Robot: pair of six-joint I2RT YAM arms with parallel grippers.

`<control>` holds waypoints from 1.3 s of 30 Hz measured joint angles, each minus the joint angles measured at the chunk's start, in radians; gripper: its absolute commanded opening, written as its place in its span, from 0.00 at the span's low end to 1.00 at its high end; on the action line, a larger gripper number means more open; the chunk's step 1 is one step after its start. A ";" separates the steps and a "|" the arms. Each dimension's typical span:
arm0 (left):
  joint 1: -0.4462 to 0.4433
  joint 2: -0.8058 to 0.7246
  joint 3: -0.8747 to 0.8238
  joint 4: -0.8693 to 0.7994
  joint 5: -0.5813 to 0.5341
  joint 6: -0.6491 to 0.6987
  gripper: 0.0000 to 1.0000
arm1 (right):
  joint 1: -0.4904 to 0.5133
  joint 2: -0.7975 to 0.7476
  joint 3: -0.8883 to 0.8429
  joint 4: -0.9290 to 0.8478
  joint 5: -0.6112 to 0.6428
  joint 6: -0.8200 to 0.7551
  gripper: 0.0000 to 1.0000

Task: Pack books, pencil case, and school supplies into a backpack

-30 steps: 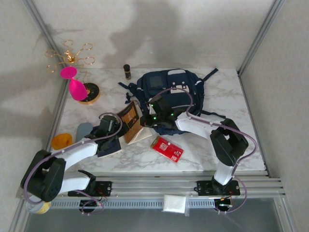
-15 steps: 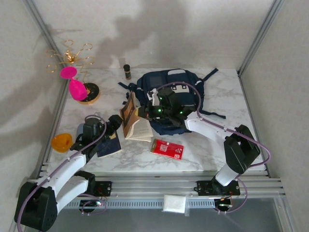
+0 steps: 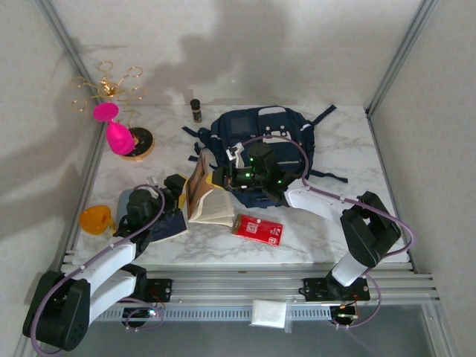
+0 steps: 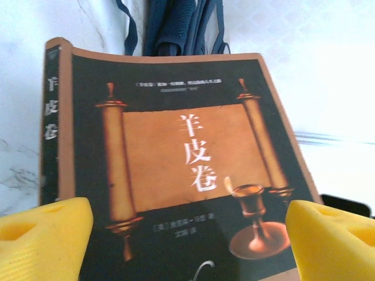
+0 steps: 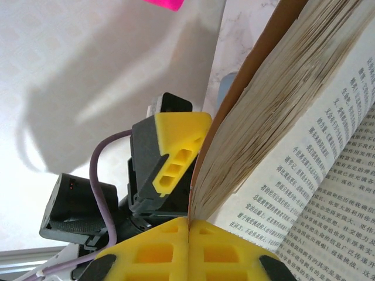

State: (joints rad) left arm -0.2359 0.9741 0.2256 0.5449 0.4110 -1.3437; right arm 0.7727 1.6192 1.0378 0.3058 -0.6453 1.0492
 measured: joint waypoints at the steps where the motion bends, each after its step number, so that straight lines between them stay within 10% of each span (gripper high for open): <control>1: -0.006 0.002 0.000 0.005 0.000 -0.017 0.86 | 0.000 0.000 -0.004 0.006 -0.003 0.004 0.00; 24: -0.118 0.027 -0.018 -0.049 -0.098 -0.139 0.85 | -0.009 -0.002 -0.014 0.060 -0.014 0.037 0.00; 39: -0.176 -0.021 -0.039 0.036 -0.224 -0.277 0.33 | -0.041 -0.097 -0.132 0.129 -0.005 0.066 0.00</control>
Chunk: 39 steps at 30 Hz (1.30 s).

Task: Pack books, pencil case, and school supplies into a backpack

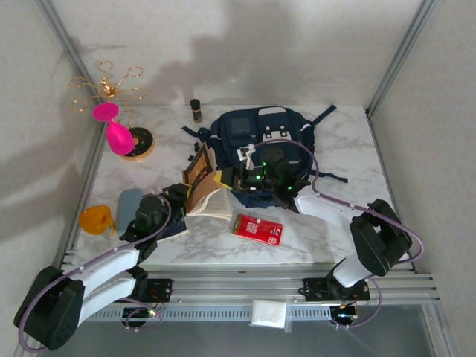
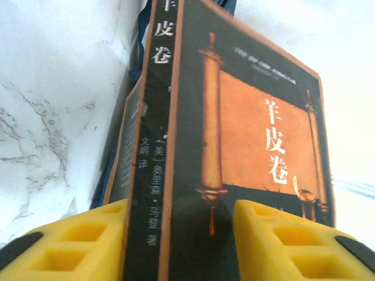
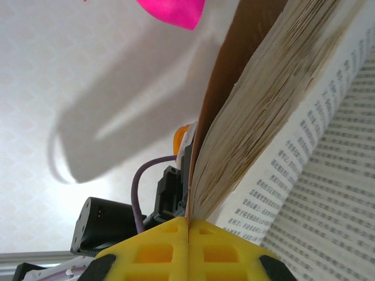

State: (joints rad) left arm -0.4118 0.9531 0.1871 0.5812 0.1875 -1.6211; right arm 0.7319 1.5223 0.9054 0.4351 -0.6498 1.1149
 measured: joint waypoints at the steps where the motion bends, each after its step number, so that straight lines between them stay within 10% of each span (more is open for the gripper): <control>1: 0.000 -0.007 0.000 -0.004 -0.006 -0.001 0.30 | -0.003 -0.006 -0.004 -0.004 0.002 -0.001 0.00; 8: -0.001 -0.052 0.000 -0.033 -0.037 0.008 0.03 | -0.012 -0.025 -0.008 -0.097 0.020 -0.044 0.03; 20: -0.036 -0.083 0.120 -0.048 -0.010 0.078 0.00 | -0.098 -0.170 -0.011 -0.338 0.036 -0.172 0.97; 39: -0.208 0.245 0.406 0.292 0.082 0.130 0.00 | -0.233 -0.266 -0.146 -0.073 -0.233 0.014 0.99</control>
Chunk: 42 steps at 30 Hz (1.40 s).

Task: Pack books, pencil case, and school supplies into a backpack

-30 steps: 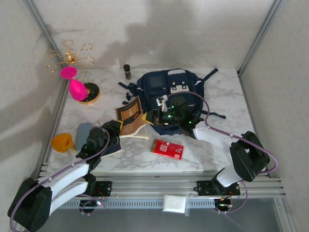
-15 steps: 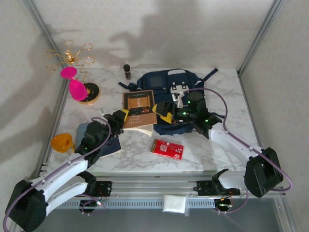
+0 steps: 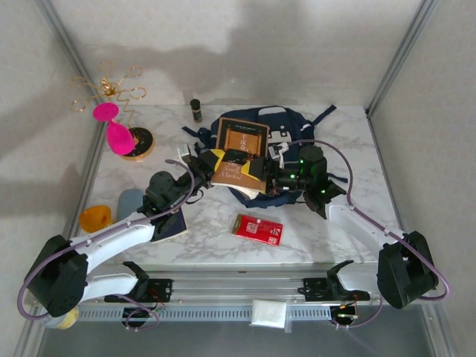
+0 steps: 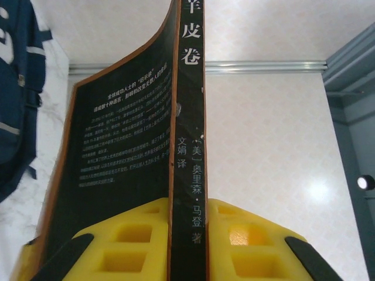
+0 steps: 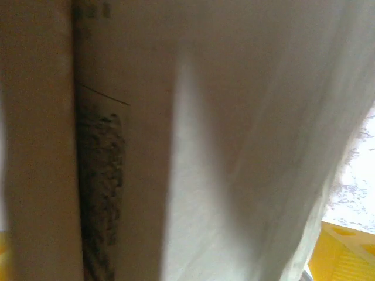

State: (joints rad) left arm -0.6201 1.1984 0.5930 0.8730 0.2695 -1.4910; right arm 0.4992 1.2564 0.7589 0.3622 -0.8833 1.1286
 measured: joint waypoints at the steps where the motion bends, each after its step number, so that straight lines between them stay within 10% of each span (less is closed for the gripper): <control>1: -0.006 0.008 0.009 0.007 0.000 -0.001 0.00 | -0.003 0.000 -0.008 0.029 -0.008 0.020 0.99; 12: -0.027 0.011 0.059 0.021 -0.020 0.008 0.00 | -0.059 -0.063 -0.083 0.275 -0.047 0.165 0.91; 27: -0.036 -0.006 0.094 -0.237 -0.076 0.192 0.00 | -0.115 -0.134 -0.008 0.045 -0.026 0.012 0.12; 35: -0.042 -0.011 0.143 -0.365 -0.082 0.355 0.43 | -0.125 -0.158 0.073 -0.195 0.052 -0.143 0.00; 42: -0.055 -0.011 0.245 -0.605 -0.095 0.715 0.60 | -0.199 -0.210 0.121 -0.399 0.258 -0.232 0.00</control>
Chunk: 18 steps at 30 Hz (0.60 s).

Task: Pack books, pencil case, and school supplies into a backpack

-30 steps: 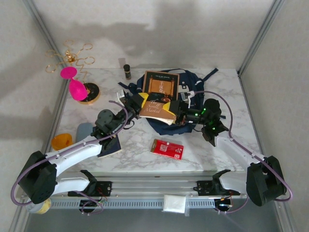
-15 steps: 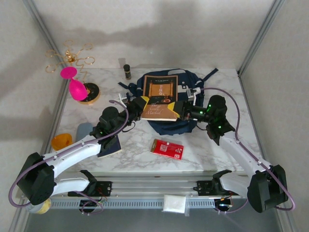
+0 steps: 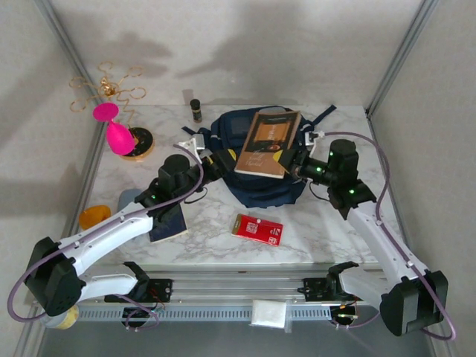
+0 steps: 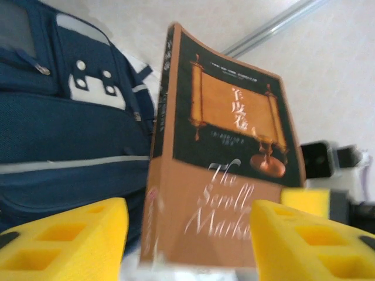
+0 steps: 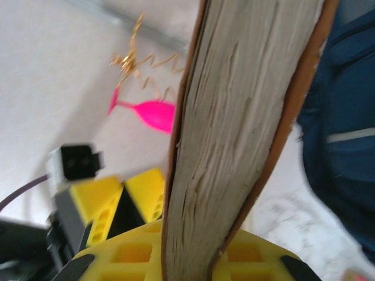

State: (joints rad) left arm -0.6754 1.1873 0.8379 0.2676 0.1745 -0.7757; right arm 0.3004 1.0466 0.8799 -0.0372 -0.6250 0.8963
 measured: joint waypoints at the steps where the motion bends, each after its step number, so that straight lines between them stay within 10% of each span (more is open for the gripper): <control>1: -0.008 0.006 0.010 -0.025 -0.003 0.064 0.60 | -0.007 -0.009 0.014 -0.037 0.046 -0.016 0.00; 18: -0.184 0.620 0.339 -0.233 0.079 0.749 0.65 | -0.019 -0.100 0.110 -0.223 0.513 -0.150 0.00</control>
State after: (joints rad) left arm -0.8593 1.8076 1.1770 0.0341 0.2539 -0.0269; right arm 0.2810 0.9470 0.9897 -0.2600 -0.1120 0.7464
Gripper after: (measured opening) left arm 0.652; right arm 0.156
